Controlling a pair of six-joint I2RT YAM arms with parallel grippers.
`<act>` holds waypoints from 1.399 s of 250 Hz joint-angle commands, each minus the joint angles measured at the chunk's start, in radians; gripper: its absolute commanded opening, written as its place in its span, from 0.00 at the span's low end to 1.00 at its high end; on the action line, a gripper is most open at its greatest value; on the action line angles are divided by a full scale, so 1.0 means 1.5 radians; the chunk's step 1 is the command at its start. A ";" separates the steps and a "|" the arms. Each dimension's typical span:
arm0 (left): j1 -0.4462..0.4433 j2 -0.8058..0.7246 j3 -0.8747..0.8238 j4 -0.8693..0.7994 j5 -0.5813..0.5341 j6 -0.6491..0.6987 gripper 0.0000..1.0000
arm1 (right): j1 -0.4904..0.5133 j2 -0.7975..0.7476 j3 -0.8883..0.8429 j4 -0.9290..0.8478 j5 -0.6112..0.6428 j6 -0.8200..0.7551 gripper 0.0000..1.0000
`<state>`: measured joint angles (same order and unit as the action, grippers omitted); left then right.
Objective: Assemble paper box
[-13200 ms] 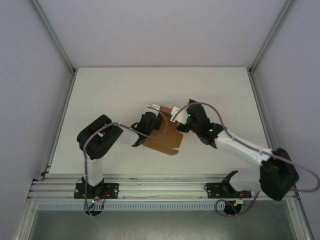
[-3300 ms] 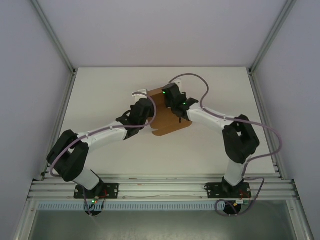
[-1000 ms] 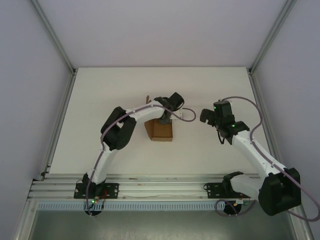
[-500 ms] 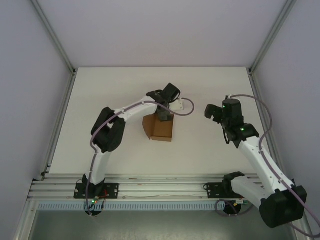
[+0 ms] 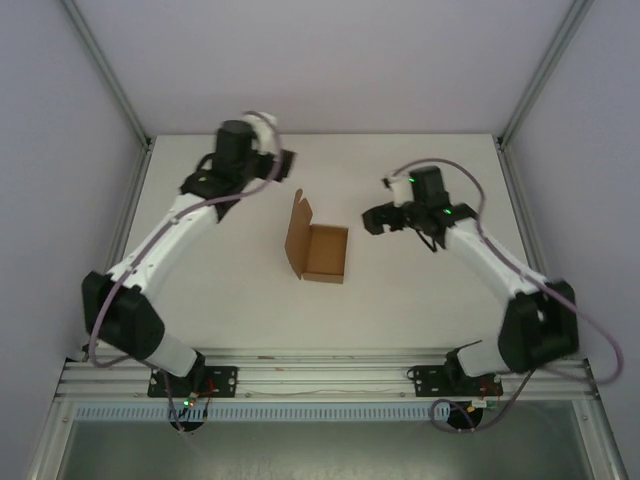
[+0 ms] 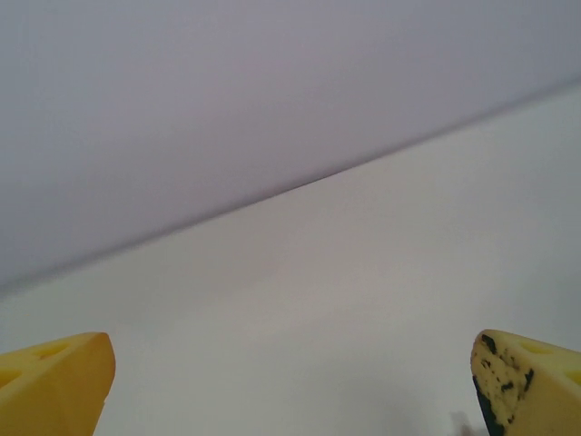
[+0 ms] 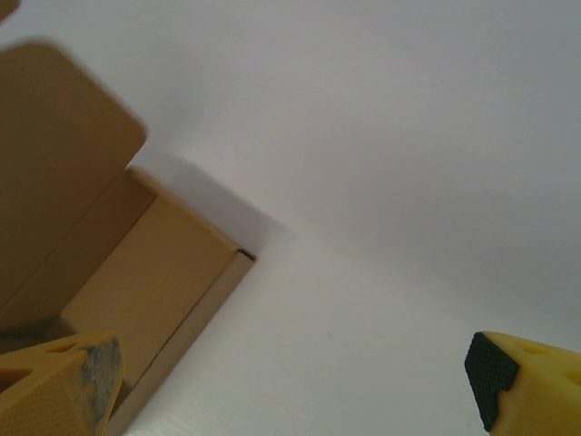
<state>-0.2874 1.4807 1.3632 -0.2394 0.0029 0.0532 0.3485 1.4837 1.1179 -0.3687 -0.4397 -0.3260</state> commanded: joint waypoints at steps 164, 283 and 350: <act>0.111 -0.160 -0.316 -0.017 -0.079 -0.339 1.00 | 0.150 0.394 0.303 -0.117 0.135 -0.104 0.18; 0.108 -0.121 -0.337 0.105 0.111 -0.253 1.00 | 0.268 0.287 0.123 -0.204 0.507 0.589 0.18; 0.104 -0.049 -0.316 0.187 0.308 -0.099 1.00 | 0.300 0.215 0.080 -0.133 0.546 0.617 0.51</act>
<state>-0.1291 1.3617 0.8665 -0.0566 0.2672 -0.2546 0.8066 1.9144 1.2533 -0.5953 0.2527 0.5407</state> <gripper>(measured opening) 0.998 0.436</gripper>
